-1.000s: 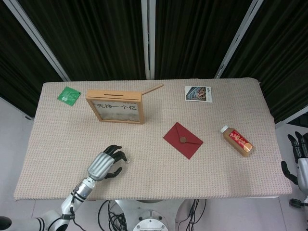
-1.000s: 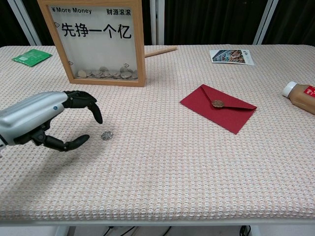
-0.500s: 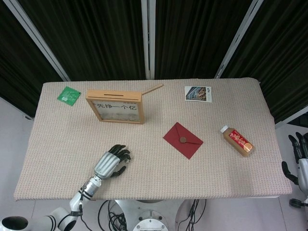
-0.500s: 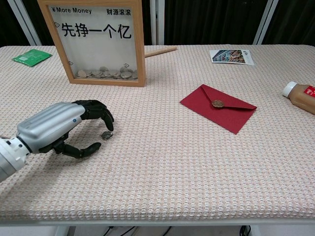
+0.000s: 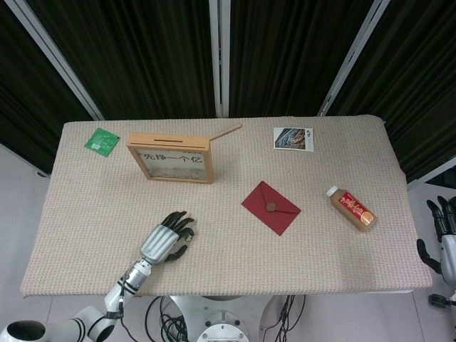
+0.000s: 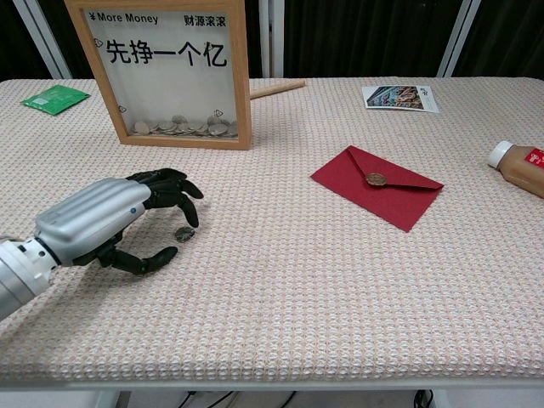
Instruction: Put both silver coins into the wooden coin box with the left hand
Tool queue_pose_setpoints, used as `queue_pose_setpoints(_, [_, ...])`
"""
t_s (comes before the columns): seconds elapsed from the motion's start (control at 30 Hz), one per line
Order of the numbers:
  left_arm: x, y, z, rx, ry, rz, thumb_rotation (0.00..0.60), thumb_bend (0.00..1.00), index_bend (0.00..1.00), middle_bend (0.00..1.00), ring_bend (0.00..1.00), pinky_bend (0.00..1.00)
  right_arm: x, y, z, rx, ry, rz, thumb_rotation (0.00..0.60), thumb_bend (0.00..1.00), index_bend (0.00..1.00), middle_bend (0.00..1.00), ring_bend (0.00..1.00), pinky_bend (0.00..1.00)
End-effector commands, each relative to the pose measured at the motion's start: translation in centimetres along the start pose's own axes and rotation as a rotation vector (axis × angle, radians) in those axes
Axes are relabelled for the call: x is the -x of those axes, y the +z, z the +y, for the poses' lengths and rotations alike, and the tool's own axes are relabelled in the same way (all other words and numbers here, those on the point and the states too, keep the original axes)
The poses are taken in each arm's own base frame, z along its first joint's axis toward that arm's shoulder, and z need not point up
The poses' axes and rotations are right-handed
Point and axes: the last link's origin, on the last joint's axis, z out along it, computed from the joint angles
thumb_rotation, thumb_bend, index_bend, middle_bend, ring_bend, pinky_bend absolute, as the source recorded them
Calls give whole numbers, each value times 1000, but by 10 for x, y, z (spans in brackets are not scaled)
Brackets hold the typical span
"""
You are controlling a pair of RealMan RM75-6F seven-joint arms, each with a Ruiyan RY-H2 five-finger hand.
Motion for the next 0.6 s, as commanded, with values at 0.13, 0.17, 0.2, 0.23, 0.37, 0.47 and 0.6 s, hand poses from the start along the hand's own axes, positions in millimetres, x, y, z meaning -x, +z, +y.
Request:
queue_pose_setpoints(0.13, [-2,1,-2,-16,7,-2,600,376,368,152,45,118,1,0,0,1,0,-3,600,345,0,0,0,0])
queue_pose_setpoints(0.17, [-3,0,-3,-20,9,-5,600,372,367,152,45,118,1,0,0,1,1,-4,600,345,0,0,0,0])
queue_pose_setpoints(0.2, [-3,0,-3,-22,9,-8,600,367,365,152,45,118,1,0,0,1,1,-4,600,344,0,0,0,0])
queue_pose_setpoints(0.23, [-3,0,-3,-23,9,-10,600,360,363,152,45,118,1,0,0,0,1,-3,600,344,0,0,0,0])
queue_pose_setpoints(0.37, [-6,-1,-3,-26,2,-14,600,350,359,152,45,117,1,0,0,-2,1,-3,600,345,0,0,0,0])
queue_pose_setpoints(0.47, [-6,-1,-3,-32,-9,-16,600,327,359,152,45,117,2,0,-1,-3,1,-5,600,345,0,0,0,0])
queue_pose_setpoints(0.6, [-6,0,-2,-33,-13,-18,600,277,359,152,45,117,2,0,-1,-2,0,-5,600,345,0,0,0,0])
